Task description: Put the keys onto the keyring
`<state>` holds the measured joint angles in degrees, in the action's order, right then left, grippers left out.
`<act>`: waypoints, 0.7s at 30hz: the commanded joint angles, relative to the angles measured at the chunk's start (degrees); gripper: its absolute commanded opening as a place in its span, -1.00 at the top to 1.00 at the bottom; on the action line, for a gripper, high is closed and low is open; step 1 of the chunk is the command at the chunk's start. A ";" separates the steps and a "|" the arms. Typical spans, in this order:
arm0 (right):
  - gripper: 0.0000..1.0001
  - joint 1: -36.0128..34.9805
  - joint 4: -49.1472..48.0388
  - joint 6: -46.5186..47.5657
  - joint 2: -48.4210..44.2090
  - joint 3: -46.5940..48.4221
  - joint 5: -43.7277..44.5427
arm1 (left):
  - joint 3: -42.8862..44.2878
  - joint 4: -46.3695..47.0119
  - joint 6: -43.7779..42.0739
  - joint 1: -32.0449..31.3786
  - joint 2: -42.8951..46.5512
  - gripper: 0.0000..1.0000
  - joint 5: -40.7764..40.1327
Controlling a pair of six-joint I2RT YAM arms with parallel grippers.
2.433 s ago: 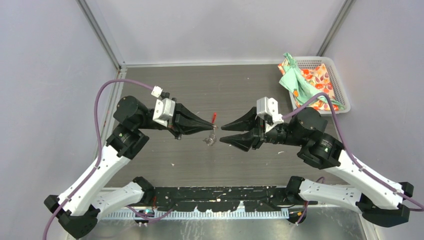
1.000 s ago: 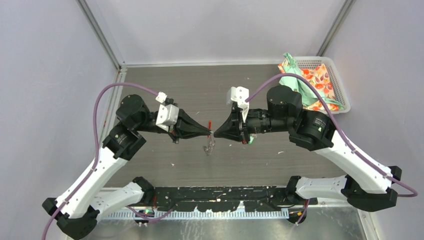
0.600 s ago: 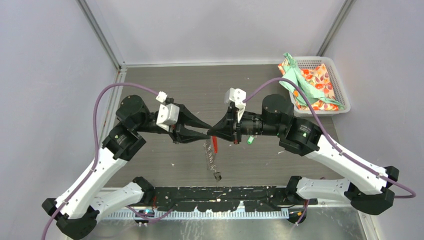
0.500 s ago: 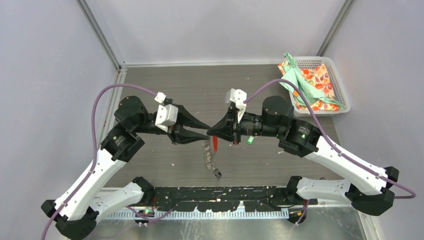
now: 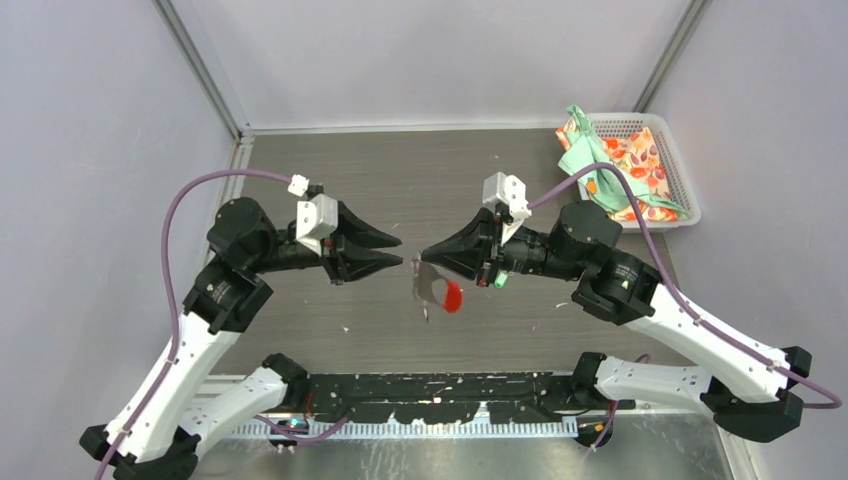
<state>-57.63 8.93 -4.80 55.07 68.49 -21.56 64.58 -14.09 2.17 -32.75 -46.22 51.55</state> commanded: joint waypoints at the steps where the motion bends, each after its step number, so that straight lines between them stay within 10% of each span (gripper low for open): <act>1: 0.99 0.15 -4.99 -1.02 -0.69 0.09 -1.28 | 0.49 -0.29 4.24 1.01 -1.18 0.35 1.93; 11: 0.97 0.18 0.69 -1.26 0.11 1.59 -0.57 | 0.22 0.24 2.32 1.70 -4.45 0.55 6.80; 13: 0.47 0.15 4.03 -0.27 -0.68 0.00 2.87 | -0.79 0.06 1.04 2.04 -4.08 0.59 6.75; 21: -0.29 0.16 2.60 -0.92 2.36 -17.86 5.11 | -6.57 1.61 1.17 16.50 -4.67 0.23 5.45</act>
<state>-57.63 14.17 -4.71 54.74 58.33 -16.36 59.44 -14.50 0.43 -25.17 -49.71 57.08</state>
